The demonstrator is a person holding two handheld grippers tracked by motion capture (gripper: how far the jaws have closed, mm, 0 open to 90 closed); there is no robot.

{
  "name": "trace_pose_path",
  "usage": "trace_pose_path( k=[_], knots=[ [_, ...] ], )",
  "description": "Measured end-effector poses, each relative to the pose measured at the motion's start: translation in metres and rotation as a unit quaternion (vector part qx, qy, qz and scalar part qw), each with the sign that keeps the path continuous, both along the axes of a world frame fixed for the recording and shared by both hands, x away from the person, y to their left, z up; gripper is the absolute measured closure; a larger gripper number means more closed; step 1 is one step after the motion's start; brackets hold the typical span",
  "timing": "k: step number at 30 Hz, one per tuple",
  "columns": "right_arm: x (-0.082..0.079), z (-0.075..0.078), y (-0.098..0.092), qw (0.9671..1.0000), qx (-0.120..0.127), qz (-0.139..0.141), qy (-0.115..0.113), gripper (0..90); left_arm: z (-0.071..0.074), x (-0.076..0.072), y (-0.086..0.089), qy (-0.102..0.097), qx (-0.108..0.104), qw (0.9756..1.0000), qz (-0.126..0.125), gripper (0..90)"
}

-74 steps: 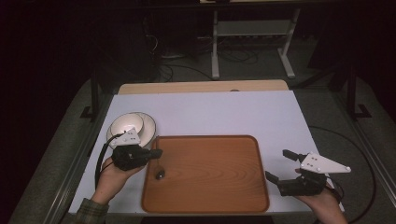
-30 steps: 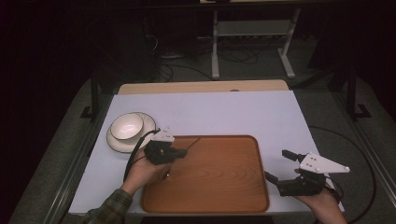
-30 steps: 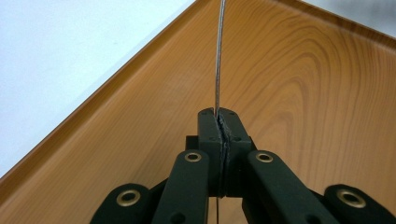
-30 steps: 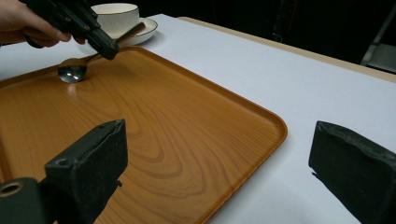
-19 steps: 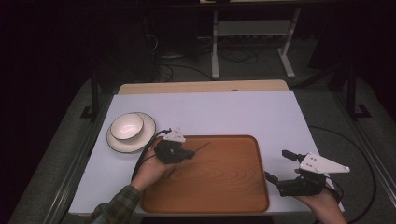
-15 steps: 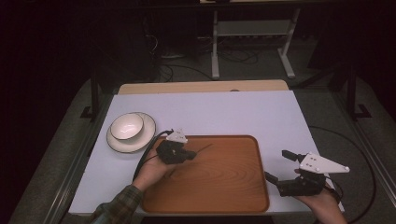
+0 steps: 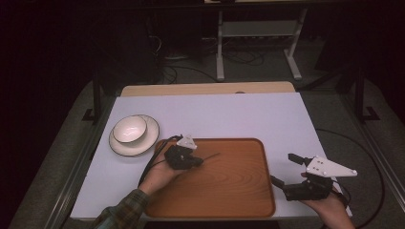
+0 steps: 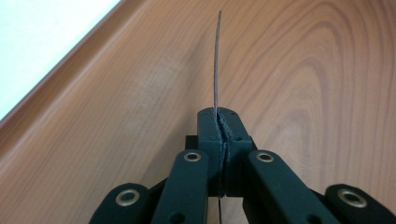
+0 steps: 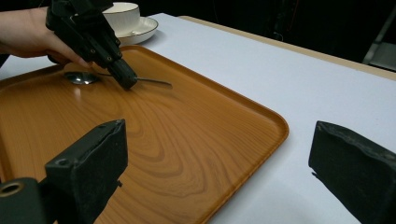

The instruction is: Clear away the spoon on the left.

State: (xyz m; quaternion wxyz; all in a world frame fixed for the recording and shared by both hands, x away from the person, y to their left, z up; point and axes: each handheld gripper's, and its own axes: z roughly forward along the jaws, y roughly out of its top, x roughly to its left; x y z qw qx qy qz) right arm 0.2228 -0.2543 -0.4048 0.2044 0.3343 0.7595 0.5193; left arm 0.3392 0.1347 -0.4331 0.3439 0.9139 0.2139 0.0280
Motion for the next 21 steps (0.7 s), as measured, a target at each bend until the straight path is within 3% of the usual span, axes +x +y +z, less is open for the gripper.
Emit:
trace_pose_path(
  k=[9, 21],
  knots=[
    [-0.0001, 0.0003, -0.0006, 1.0, 0.001, -0.001, -0.001, 4.2, -0.0016, -0.0003, -0.0012, -0.002, 0.005, 1.0, -0.001, 86.8],
    [-0.0006, 0.0004, -0.0014, 1.0, 0.0, -0.001, -0.001, 4.2, -0.0011, 0.0, 0.0004, -0.011, 0.009, 0.9999, 0.006, 70.7]
  ],
)
